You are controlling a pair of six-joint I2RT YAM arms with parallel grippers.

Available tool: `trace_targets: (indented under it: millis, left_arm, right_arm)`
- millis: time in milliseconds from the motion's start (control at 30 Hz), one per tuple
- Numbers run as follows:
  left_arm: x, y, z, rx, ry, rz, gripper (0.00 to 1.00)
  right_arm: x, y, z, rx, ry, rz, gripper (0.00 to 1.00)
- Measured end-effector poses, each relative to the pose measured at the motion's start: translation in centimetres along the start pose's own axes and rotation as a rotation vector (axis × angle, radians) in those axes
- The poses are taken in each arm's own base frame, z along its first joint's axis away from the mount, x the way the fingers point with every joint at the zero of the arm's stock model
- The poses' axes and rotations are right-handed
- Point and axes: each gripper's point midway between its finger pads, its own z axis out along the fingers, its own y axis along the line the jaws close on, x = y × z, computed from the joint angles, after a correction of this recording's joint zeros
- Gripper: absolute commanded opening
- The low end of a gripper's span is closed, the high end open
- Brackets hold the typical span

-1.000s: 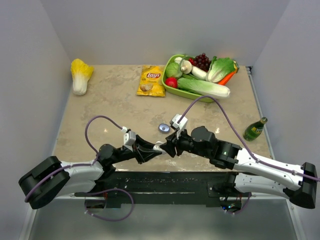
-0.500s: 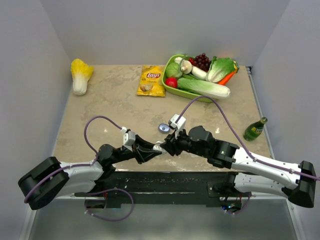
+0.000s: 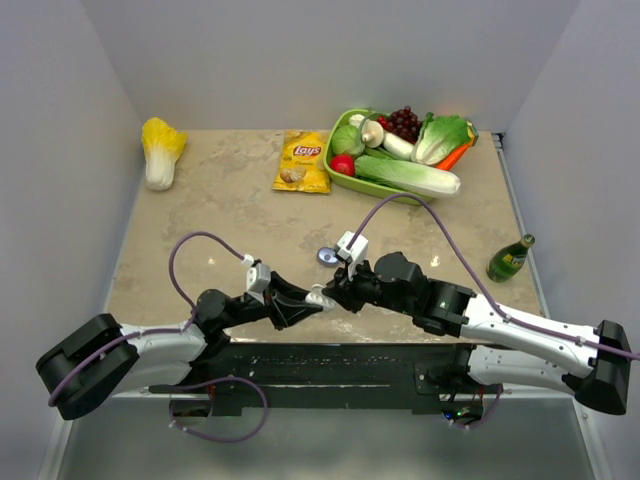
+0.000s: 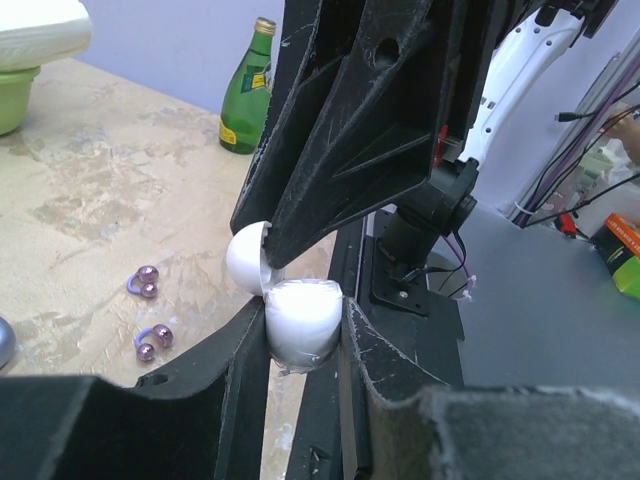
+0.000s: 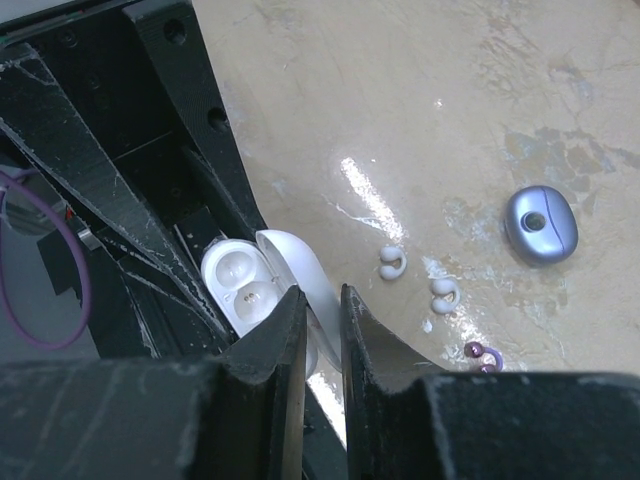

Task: Insert the wireless bluetooth earbuds into the charging case
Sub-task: Adjust the charging case.

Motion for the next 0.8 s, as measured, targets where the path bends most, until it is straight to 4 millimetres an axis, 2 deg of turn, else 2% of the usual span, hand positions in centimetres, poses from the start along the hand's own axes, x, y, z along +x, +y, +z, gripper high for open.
trace_targets:
  millis: [100,133,167,200,233,300,367,400,433,467,633,800]
  left_arm:
    - [0.2,0.0,0.0,0.003,0.008,-0.009,0.0]
    - [0.3,0.0,0.0,0.003,0.01,-0.011,0.03]
    - [0.4,0.0,0.0,0.002,0.012,-0.012,0.1]
    - [0.4,0.0,0.0,0.002,0.013,-0.013,0.29]
    - [0.4,0.0,0.0,0.002,0.013,-0.014,0.37]
    - [0.5,0.0,0.0,0.003,0.014,-0.021,0.51]
    - [0.6,0.1,0.0,0.002,0.019,-0.024,0.57]
    - [0.8,0.2,0.0,-0.003,0.025,-0.03,0.65]
    - [1.1,0.3,0.0,-0.009,0.035,-0.041,0.95]
    - [1.3,0.4,0.0,-0.011,0.041,-0.044,1.0]
    - [1.7,0.5,-0.1,-0.013,0.052,-0.052,1.0]
    - [1.6,0.5,0.0,-0.011,0.051,-0.051,1.0]
  right_arm:
    - [0.2,0.1,-0.1,-0.009,0.01,-0.01,0.0]
    - [0.3,0.1,-0.1,-0.01,0.014,-0.013,0.0]
    - [0.4,0.1,-0.1,-0.011,0.017,-0.016,0.0]
    - [0.4,0.1,-0.1,-0.011,0.018,-0.022,0.0]
    - [0.4,0.1,-0.2,-0.011,0.018,-0.027,0.0]
    - [0.5,0.1,-0.3,-0.016,0.02,-0.036,0.0]
    - [0.5,0.1,-0.5,-0.018,0.023,-0.042,0.0]
    - [0.3,0.1,-0.6,-0.019,0.019,-0.046,0.0]
    - [0.0,0.1,-0.8,-0.02,0.012,-0.049,0.0]
    - [-0.4,0.2,-0.9,-0.023,0.002,-0.053,0.0]
    - [-2.0,0.4,-1.5,-0.029,-0.035,-0.073,0.0]
    - [-2.3,0.7,-2.0,-0.02,-0.019,-0.115,0.0]
